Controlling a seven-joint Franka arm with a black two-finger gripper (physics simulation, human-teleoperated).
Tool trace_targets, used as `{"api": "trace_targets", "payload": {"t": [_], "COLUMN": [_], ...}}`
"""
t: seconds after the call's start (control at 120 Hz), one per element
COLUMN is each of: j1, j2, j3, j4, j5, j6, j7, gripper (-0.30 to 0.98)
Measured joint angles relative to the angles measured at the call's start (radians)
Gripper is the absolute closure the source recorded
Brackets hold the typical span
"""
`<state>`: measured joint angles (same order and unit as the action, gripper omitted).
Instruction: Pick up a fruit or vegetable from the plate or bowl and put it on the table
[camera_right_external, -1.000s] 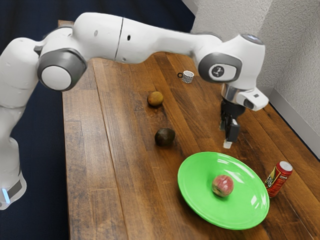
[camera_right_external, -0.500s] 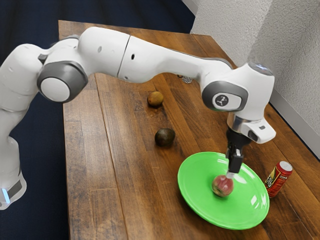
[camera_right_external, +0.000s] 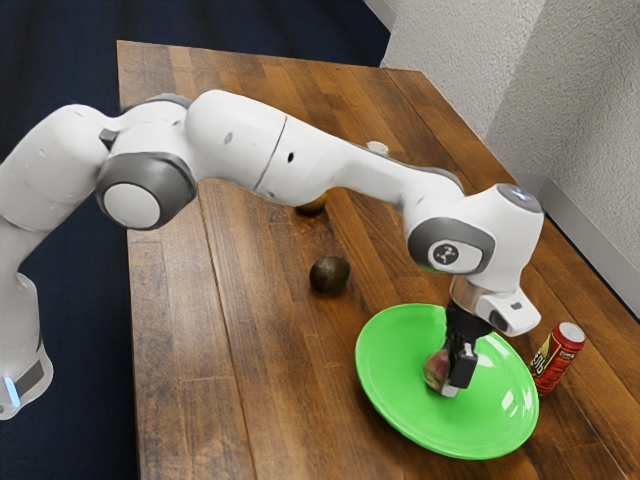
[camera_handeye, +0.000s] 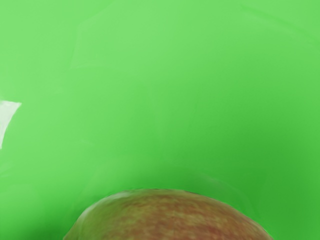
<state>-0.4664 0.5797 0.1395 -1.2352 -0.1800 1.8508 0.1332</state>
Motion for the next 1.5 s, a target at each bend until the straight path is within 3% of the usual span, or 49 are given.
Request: {"api": "trace_targets", "payload": {"t": [0.125, 0.258, 0.408, 0.883, 1.3, 1.392, 1.5], "j1": [0.001, 0.000, -0.034, -0.282, -0.337, -0.342, -0.349], "j2": [0.017, 0.018, -0.009, -0.020, -0.010, -0.010, -0.011], "j3": [0.001, 0.001, 0.010, 0.020, 0.016, 0.017, 0.017], "j4": [0.000, 0.000, 0.004, 0.108, 0.106, 0.106, 0.106], "j5": [-0.012, -0.022, -0.016, 0.008, 0.015, 0.006, -0.009], "j6": [0.015, 0.024, 0.028, 0.018, 0.023, 0.022, 0.021], "j7": [0.002, 0.004, 0.002, -0.014, -0.031, -0.031, -0.026], "gripper": [0.01, 0.24, 0.35, 0.42, 0.44, 0.24, 0.12]}}
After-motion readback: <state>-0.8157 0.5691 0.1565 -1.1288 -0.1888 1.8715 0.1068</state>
